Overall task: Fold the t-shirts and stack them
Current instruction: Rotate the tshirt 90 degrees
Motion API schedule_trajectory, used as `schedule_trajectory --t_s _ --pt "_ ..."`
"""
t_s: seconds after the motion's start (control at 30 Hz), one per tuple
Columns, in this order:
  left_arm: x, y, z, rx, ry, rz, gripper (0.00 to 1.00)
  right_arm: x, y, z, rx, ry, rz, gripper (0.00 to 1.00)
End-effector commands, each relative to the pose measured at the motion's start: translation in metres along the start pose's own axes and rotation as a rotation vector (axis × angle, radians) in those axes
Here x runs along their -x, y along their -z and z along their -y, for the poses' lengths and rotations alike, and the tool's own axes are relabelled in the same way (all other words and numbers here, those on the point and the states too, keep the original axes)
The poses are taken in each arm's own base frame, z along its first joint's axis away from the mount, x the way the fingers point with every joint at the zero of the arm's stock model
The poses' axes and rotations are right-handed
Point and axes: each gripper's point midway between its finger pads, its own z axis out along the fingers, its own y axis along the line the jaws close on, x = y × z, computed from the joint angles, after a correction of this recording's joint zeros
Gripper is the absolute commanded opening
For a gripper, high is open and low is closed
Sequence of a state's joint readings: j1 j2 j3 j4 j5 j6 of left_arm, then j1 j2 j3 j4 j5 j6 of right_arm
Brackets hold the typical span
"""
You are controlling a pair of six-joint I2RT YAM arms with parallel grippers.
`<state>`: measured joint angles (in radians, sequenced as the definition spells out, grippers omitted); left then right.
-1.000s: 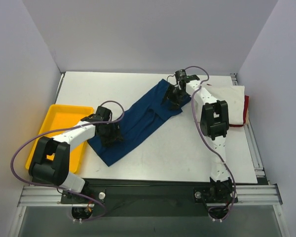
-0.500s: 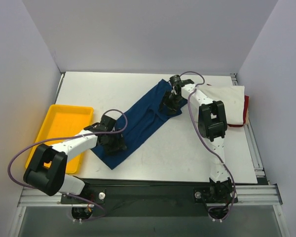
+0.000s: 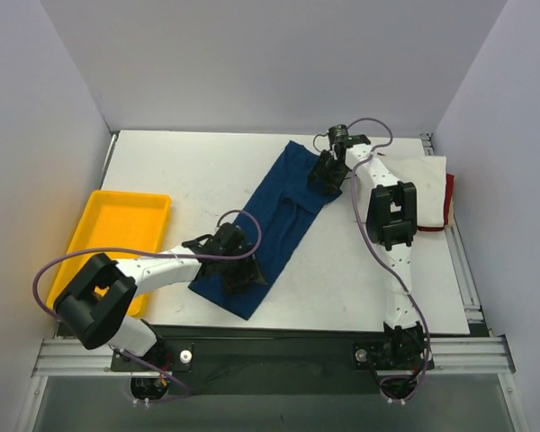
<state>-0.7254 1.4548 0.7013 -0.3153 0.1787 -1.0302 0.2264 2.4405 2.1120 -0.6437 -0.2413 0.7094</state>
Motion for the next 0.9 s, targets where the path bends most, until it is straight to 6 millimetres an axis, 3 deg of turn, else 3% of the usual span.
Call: schedule_trajectory --t_s 0.0,0.17,0.27,0.37,0.5,0.57,0.67,0.7,0.73,0.77,0.8,0.83,0.87 --pt "-0.014 -0.015 0.026 -0.053 0.001 -0.028 0.73 0.015 -0.001 0.02 -0.068 0.024 0.021 0.49" --pt "-0.032 -0.03 0.07 -0.12 -0.091 -0.076 0.73 0.036 -0.003 0.019 -0.029 0.04 0.038 0.49" --pt "-0.03 -0.028 0.099 -0.151 -0.161 -0.058 0.73 0.046 0.004 0.015 0.004 0.077 0.055 0.5" --pt "-0.027 -0.018 0.122 -0.199 -0.21 -0.033 0.73 0.053 0.019 0.007 0.041 0.119 0.076 0.51" --pt "-0.018 0.012 0.143 -0.281 -0.253 0.026 0.73 0.052 0.045 -0.003 0.096 0.157 0.083 0.51" --pt "-0.012 0.024 0.139 -0.272 -0.277 0.069 0.73 0.051 0.071 -0.009 0.123 0.174 0.105 0.51" --pt "0.002 0.05 0.11 -0.204 -0.27 0.145 0.74 0.025 0.098 -0.004 0.118 0.184 0.085 0.52" --pt "0.004 0.063 0.089 -0.147 -0.254 0.158 0.74 0.015 0.104 -0.001 0.112 0.181 0.076 0.52" --pt "0.006 0.065 0.068 -0.087 -0.234 0.162 0.76 -0.011 0.11 0.012 0.087 0.183 0.04 0.52" --pt "0.02 0.07 0.046 -0.022 -0.192 0.201 0.76 -0.03 0.113 0.011 0.08 0.204 0.021 0.52" --pt "0.019 0.083 0.024 0.025 -0.171 0.2 0.76 -0.051 0.113 0.016 0.064 0.211 -0.008 0.52" --pt "0.019 0.083 0.002 0.071 -0.168 0.201 0.76 -0.064 0.129 0.012 0.083 0.226 0.016 0.52" --pt "0.028 0.088 -0.012 0.099 -0.141 0.23 0.76 -0.11 0.114 0.027 0.04 0.244 -0.074 0.52"
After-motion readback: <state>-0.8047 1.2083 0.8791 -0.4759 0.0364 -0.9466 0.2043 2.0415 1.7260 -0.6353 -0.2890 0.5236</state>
